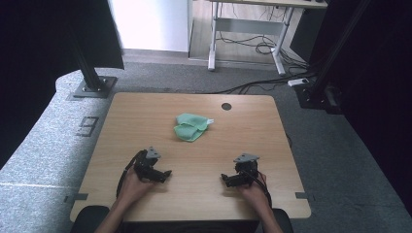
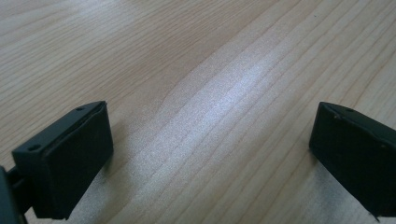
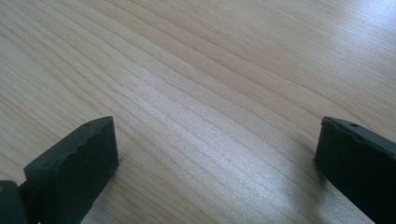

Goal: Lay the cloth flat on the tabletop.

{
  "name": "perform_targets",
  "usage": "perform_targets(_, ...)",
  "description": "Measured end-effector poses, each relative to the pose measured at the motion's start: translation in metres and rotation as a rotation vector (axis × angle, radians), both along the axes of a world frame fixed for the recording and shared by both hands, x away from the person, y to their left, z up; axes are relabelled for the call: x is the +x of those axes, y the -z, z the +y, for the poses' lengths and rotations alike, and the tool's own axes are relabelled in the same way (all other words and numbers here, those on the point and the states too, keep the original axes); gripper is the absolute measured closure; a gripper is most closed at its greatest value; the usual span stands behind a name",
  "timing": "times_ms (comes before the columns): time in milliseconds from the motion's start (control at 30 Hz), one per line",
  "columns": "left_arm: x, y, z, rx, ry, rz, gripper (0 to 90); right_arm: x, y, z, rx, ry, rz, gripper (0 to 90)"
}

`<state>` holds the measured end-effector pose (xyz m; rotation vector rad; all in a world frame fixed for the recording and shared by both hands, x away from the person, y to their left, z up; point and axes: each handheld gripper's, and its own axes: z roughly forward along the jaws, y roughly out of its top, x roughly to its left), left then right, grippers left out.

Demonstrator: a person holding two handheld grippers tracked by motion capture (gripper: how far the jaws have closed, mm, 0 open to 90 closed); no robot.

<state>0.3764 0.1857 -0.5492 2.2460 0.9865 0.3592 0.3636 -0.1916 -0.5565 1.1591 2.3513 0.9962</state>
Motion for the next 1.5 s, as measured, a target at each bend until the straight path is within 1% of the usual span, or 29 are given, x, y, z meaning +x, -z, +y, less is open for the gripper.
perform_targets(567, 0.003, 0.0, 0.0, -0.001, 0.021, -0.001, 0.0, 0.0, 0.0, 0.0, -0.001, -0.003, 0.0, 0.0)
perform_targets(733, 0.004, 0.0, 0.002, -0.007, 0.027, -0.004, 1.8, 0.0, 0.0, 0.0, 0.0, -0.003, 0.001, 0.0)
perform_targets(767, 0.005, -0.001, 0.002, -0.008, 0.026, -0.005, 4.1, 0.0, 0.0, 0.0, 0.0, -0.003, 0.001, 0.0)
perform_targets(967, 0.01, -0.004, 0.004, -0.03, 0.021, 0.016, 7.5, 0.0, 0.0, 0.0, 0.0, -0.003, 0.0, 0.0)
perform_targets(1067, 0.014, -0.007, 0.005, -0.037, 0.013, 0.009, 8.0, 0.0, 0.0, 0.0, 0.0, -0.003, 0.0, 0.0)
perform_targets(1100, 0.016, -0.009, 0.006, -0.041, 0.012, 0.004, 11.0, 0.0, 0.0, 0.0, 0.0, -0.003, 0.0, 0.0)
perform_targets(1167, 0.018, -0.011, 0.006, -0.04, 0.009, -0.002, 13.7, 0.0, 0.0, 0.0, 0.0, -0.003, 0.0, 0.0)
perform_targets(1200, 0.021, -0.013, 0.006, -0.036, 0.0, -0.005, 14.5, 0.0, 0.0, 0.0, -0.001, -0.003, 0.0, 0.0)
perform_targets(1233, 0.021, -0.013, 0.006, -0.036, 0.0, -0.005, 14.6, 0.0, 0.0, 0.0, 0.0, -0.003, 0.0, 0.0)
perform_targets(1267, 0.026, -0.014, 0.005, -0.038, -0.005, -0.006, 14.7, 0.0, 0.0, 0.0, -0.001, -0.003, 0.0, 0.0)
perform_targets(1300, 0.026, -0.014, 0.005, -0.038, -0.005, -0.006, 14.9, 0.0, 0.0, 0.0, -0.001, -0.003, 0.0, 0.0)
perform_targets(1400, 0.035, -0.019, 0.003, -0.047, 0.0, -0.017, 16.5, 0.0, 0.0, 0.0, -0.001, -0.003, 0.0, 0.0)
perform_targets(1433, 0.035, -0.019, 0.003, -0.047, 0.0, -0.017, 17.3, 0.0, 0.0, 0.0, -0.001, -0.003, 0.0, 0.0)
perform_targets(1467, 0.04, -0.022, 0.001, -0.049, 0.008, -0.02, 18.5, 0.0, 0.0, 0.0, 0.0, -0.003, 0.0, 0.0)
perform_targets(1500, 0.04, -0.022, 0.001, -0.049, 0.008, -0.02, 19.4, 0.0, 0.0, 0.0, 0.0, -0.003, 0.0, 0.0)
